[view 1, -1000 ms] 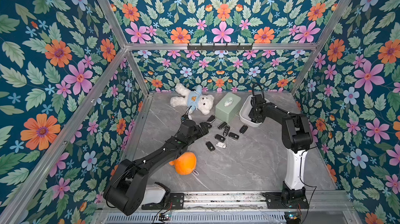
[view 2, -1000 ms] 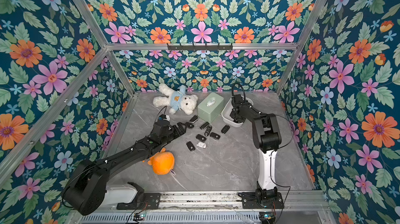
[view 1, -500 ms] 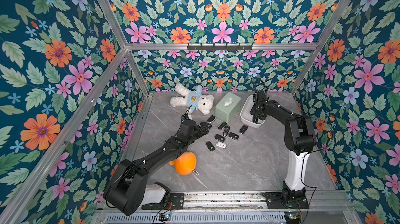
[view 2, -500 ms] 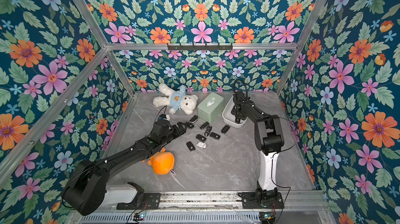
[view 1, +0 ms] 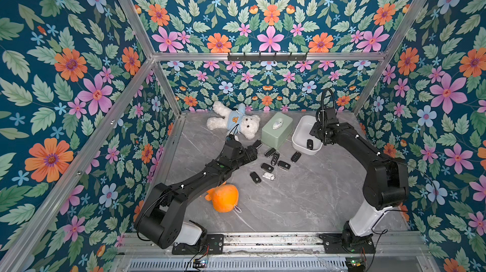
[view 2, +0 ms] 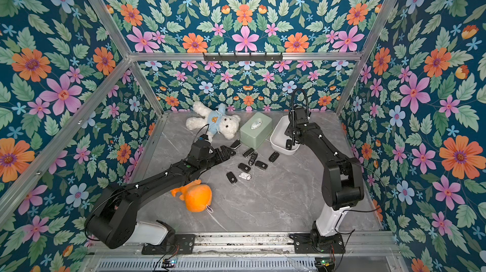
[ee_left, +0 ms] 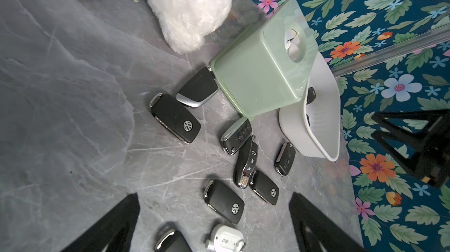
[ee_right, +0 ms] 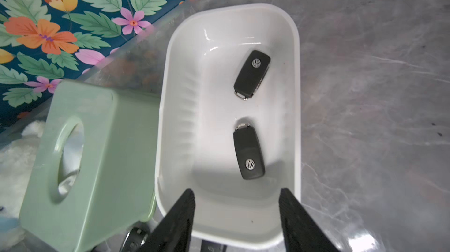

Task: Place the car key into the storage box
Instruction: Place the car key in the storage box, then pick up the car key from the center of the board.

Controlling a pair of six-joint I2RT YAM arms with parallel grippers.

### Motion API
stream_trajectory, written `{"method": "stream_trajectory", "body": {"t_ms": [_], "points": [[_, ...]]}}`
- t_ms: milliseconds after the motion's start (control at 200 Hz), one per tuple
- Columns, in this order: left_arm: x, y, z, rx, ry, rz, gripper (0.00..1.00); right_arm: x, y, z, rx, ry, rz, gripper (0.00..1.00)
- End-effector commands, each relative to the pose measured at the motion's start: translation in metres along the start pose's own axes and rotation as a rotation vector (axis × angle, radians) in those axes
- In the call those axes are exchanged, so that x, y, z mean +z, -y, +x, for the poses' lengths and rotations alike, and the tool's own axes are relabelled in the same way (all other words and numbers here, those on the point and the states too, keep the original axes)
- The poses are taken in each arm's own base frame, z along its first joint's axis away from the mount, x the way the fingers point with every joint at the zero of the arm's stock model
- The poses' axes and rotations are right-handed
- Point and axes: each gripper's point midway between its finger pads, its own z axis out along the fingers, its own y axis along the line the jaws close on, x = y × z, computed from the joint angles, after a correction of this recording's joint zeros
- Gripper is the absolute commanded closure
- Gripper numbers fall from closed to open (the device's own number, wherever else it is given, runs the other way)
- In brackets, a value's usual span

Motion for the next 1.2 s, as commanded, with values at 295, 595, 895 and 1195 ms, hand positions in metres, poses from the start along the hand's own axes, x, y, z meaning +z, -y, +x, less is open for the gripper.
{"method": "stream_trajectory", "body": {"t_ms": [295,595,895,1195], "points": [[0.005,0.002,-0.003,0.011,0.015,0.013,0.0,-0.042,-0.026,0.07,-0.01,-0.062,-0.154,0.41],[-0.005,-0.015,0.002,0.009,0.03,-0.02,0.0,-0.031,-0.044,0.124,0.043,-0.152,-0.224,0.41],[-0.021,-0.041,0.008,-0.019,0.057,-0.073,0.0,-0.004,-0.039,0.147,0.114,-0.188,-0.207,0.36],[-0.025,-0.049,0.007,-0.023,0.07,-0.099,0.0,0.029,-0.035,0.153,0.069,-0.207,-0.119,0.34]]}}
